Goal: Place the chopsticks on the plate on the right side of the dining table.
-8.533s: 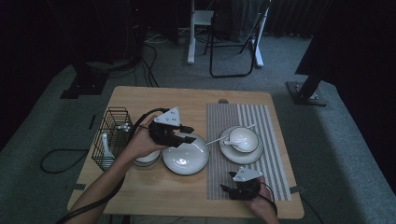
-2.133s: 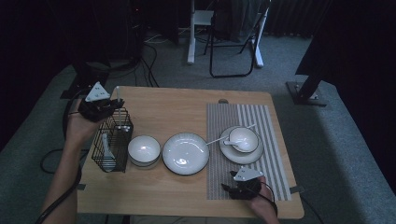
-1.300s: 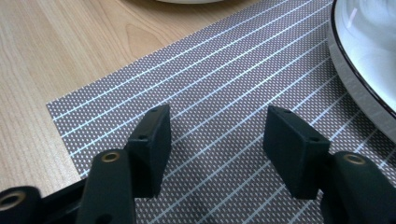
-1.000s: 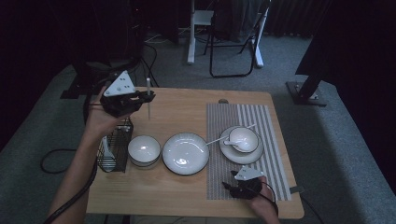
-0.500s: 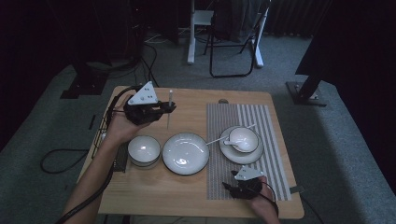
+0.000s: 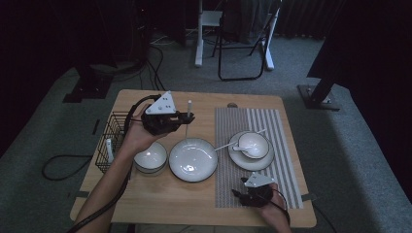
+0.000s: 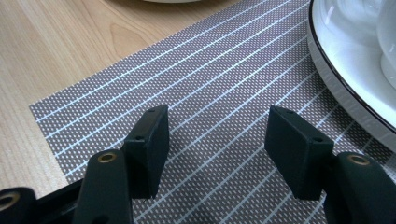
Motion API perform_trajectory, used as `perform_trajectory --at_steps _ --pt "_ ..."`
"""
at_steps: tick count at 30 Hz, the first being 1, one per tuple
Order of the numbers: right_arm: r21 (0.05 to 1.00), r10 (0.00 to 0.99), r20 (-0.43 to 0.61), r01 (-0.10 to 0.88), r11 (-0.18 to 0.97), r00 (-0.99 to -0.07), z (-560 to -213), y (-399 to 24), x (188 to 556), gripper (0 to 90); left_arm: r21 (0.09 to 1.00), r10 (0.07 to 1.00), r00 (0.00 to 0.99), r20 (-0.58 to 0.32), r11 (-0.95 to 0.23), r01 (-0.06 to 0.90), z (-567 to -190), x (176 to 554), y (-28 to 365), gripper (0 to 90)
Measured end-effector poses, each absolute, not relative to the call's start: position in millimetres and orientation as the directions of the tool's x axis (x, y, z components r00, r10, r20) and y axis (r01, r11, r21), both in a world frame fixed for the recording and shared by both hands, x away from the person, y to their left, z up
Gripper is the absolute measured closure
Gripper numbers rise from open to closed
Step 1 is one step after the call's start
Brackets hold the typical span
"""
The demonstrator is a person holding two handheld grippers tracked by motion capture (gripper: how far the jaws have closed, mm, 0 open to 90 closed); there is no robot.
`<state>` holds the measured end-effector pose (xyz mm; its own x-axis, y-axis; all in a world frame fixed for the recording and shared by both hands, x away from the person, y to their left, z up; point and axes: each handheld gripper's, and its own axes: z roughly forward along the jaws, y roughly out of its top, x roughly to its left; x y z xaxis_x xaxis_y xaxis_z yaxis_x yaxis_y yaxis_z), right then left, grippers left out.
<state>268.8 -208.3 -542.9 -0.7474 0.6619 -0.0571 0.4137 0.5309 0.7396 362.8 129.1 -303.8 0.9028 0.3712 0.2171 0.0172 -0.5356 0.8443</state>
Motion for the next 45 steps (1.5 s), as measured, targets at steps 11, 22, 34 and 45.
perform_trajectory --at_steps 11,22,34,45 --pt "0.747 0.669 -0.047 0.419 0.516 -0.741 -542 -208 269 43.6 0.844 0.340 0.923 0.180 -0.536 0.033 -322 365 112 84.6" --pt "0.776 0.697 -0.034 0.421 0.471 -0.716 -535 -208 268 49.4 0.847 0.297 0.946 0.126 -0.529 0.053 -347 368 90 84.6" --pt "0.807 0.679 -0.038 0.378 0.454 -0.733 -515 -196 265 59.2 0.855 0.249 0.965 0.087 -0.516 0.056 -358 366 68 84.6" --pt "0.842 0.680 0.019 0.378 0.385 -0.733 -503 -186 280 66.0 0.861 0.194 0.979 0.064 -0.507 0.044 -366 361 43 84.6"
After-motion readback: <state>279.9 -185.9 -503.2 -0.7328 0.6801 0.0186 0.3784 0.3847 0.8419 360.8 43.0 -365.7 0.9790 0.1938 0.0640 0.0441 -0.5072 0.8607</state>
